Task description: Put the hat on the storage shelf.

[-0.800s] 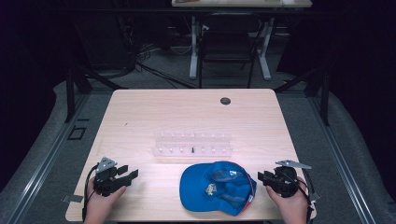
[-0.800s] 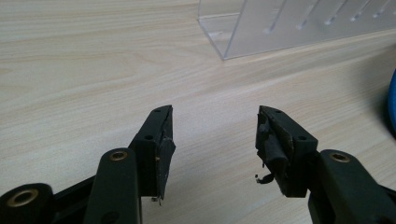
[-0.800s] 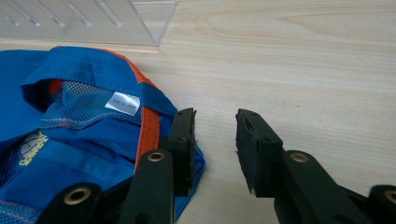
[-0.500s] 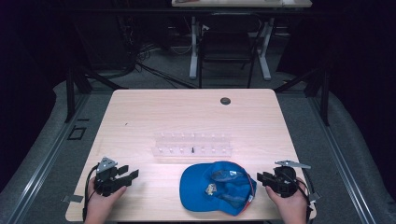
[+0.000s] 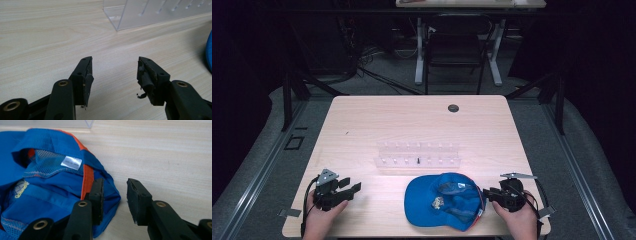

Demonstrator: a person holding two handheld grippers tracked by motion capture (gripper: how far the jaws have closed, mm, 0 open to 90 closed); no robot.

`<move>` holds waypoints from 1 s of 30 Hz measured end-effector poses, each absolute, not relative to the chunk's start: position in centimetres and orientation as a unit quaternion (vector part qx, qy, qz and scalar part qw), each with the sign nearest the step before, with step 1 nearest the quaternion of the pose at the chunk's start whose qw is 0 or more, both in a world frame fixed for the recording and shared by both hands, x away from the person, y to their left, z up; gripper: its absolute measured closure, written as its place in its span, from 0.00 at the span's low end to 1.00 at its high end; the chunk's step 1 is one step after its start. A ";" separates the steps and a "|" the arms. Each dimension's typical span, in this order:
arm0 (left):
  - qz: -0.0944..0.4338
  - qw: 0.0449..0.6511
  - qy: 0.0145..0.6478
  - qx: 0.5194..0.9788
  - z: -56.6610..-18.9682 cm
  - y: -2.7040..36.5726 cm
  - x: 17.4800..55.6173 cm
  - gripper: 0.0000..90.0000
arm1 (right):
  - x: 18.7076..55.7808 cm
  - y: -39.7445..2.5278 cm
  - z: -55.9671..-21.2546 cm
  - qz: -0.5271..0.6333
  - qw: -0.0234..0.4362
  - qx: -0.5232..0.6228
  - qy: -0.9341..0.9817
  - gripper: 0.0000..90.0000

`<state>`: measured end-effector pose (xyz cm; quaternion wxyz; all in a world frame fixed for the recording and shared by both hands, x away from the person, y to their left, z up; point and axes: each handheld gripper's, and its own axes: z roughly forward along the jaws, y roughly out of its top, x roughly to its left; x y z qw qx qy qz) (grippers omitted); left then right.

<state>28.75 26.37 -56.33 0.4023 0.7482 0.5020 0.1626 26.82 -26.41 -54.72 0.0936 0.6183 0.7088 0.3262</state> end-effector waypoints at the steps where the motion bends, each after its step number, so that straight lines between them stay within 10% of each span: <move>1: 0.163 0.403 0.502 0.748 -56.3 26.4 28.8 0.52 | 26.8 -26.4 -54.8 0.325 0.092 0.619 0.709 0.73; 16: 0.162 0.403 0.501 0.748 -56.4 26.4 28.8 0.52 | 27.3 -25.5 -55.8 0.291 0.076 0.627 0.719 0.66; 30: 0.164 0.402 0.502 0.748 -56.4 26.3 28.8 0.52 | 27.6 -22.7 -55.6 0.207 0.133 0.608 0.755 0.81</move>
